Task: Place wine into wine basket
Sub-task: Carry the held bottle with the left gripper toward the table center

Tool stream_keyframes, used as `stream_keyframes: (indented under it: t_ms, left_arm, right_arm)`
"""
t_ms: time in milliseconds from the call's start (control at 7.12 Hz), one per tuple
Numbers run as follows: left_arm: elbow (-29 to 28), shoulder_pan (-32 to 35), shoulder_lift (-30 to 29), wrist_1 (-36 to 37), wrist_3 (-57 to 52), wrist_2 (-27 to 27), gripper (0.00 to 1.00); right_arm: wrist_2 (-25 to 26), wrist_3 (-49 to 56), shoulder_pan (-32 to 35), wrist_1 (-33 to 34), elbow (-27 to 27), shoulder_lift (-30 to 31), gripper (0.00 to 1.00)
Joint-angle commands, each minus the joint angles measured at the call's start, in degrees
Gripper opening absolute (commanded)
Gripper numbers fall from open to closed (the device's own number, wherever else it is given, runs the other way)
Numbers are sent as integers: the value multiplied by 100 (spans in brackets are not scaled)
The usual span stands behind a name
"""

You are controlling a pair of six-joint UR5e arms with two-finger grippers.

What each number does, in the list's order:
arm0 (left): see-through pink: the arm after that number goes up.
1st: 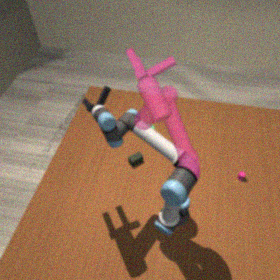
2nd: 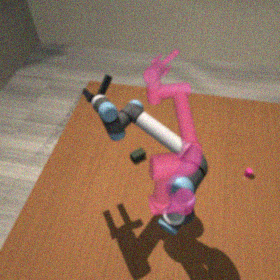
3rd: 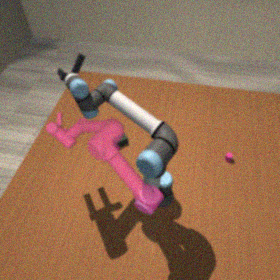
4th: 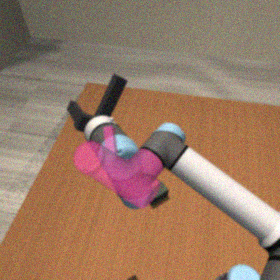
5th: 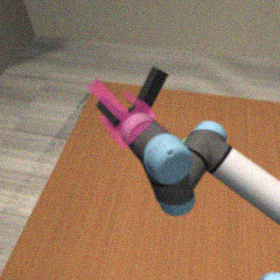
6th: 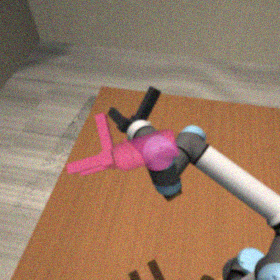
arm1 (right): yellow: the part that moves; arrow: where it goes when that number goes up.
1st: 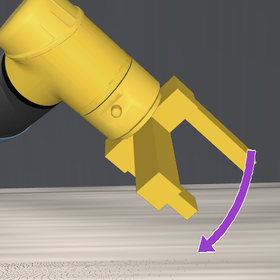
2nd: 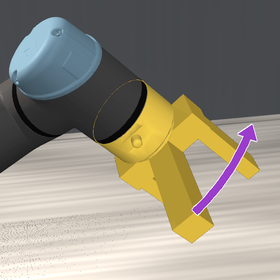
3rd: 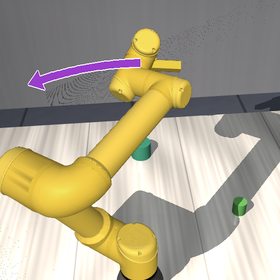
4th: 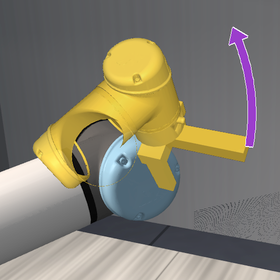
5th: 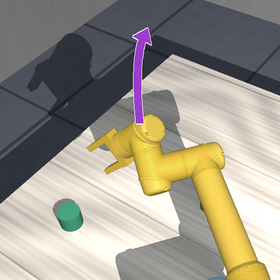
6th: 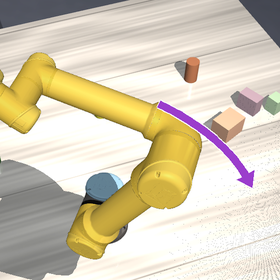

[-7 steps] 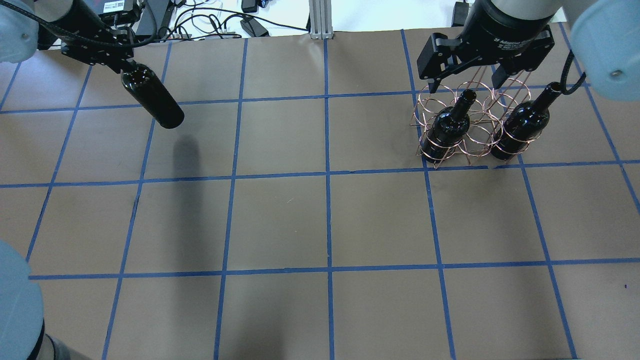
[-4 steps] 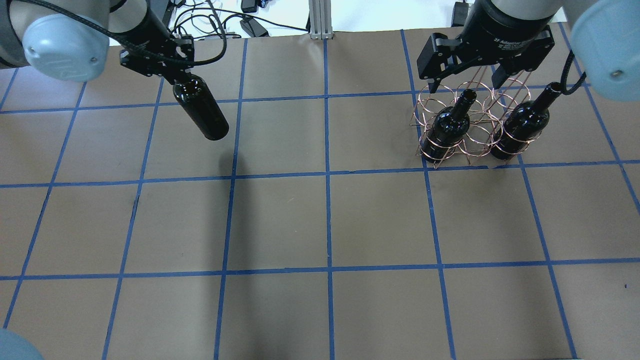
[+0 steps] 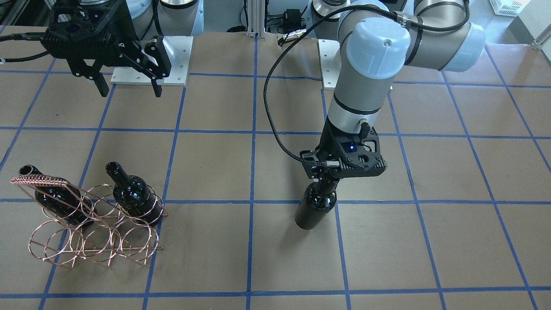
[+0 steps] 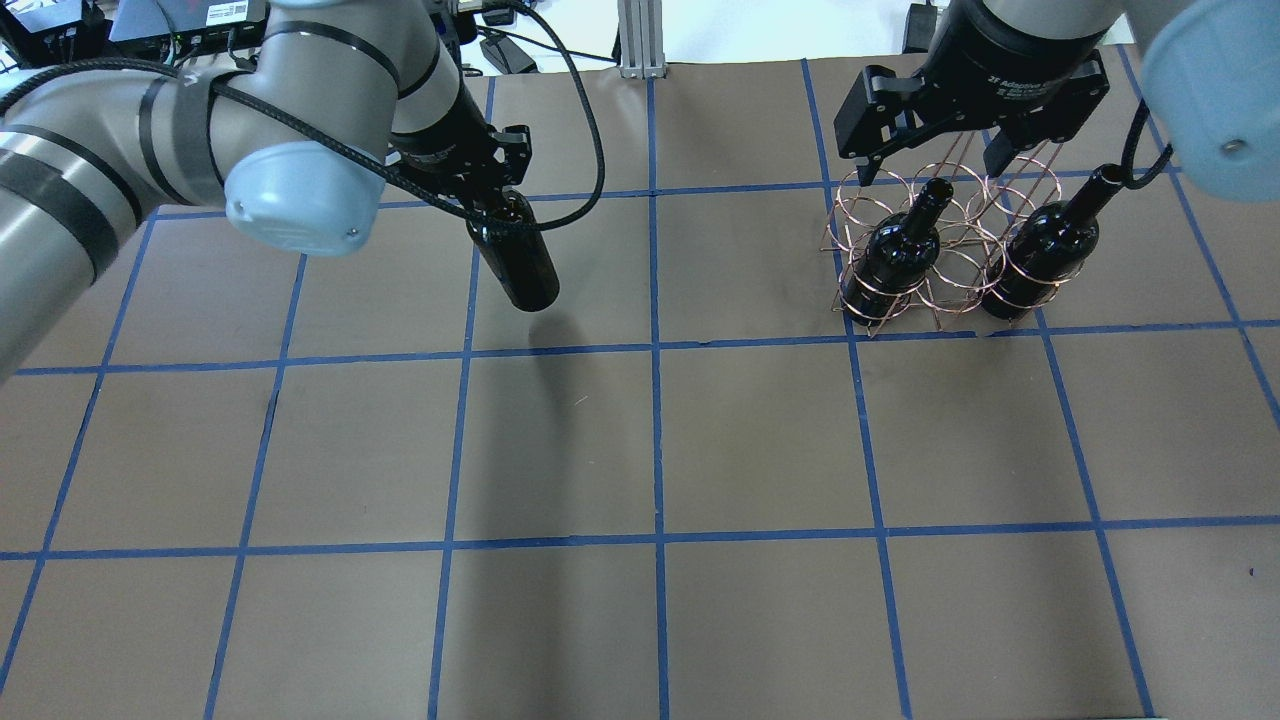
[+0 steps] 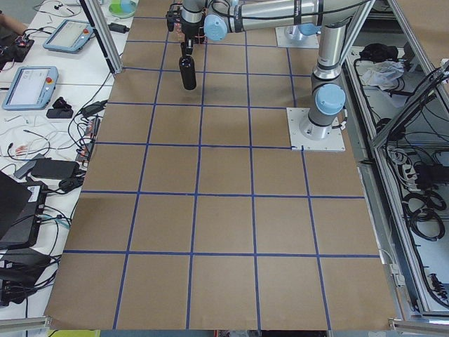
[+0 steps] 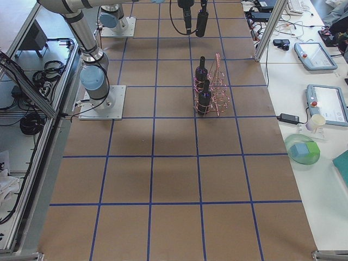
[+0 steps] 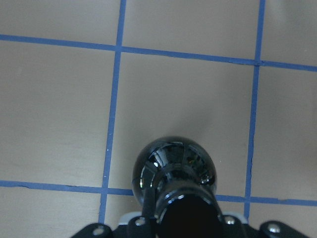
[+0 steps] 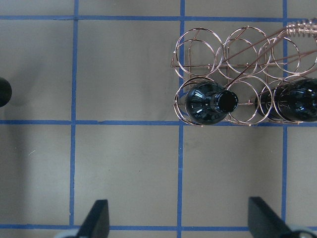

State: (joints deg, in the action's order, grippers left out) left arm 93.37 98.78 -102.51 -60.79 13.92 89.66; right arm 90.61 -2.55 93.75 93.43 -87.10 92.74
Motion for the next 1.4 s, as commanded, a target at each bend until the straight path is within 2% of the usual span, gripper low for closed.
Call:
stream_keyframes:
  t_ms: [0, 140, 281, 1263]
  left_arm:
    - [314, 220, 90, 384, 41, 112, 0]
    - [366, 290, 169, 331, 32, 130, 0]
    - [497, 386, 196, 339, -3, 435, 0]
    - [621, 580, 275, 32, 41, 394, 0]
  right_arm:
    - [0, 0, 3, 0, 0, -2, 100]
    - [0, 0, 3, 0, 0, -2, 100]
    - [0, 0, 3, 0, 0, -2, 100]
    - [0, 0, 3, -9, 0, 7, 100]
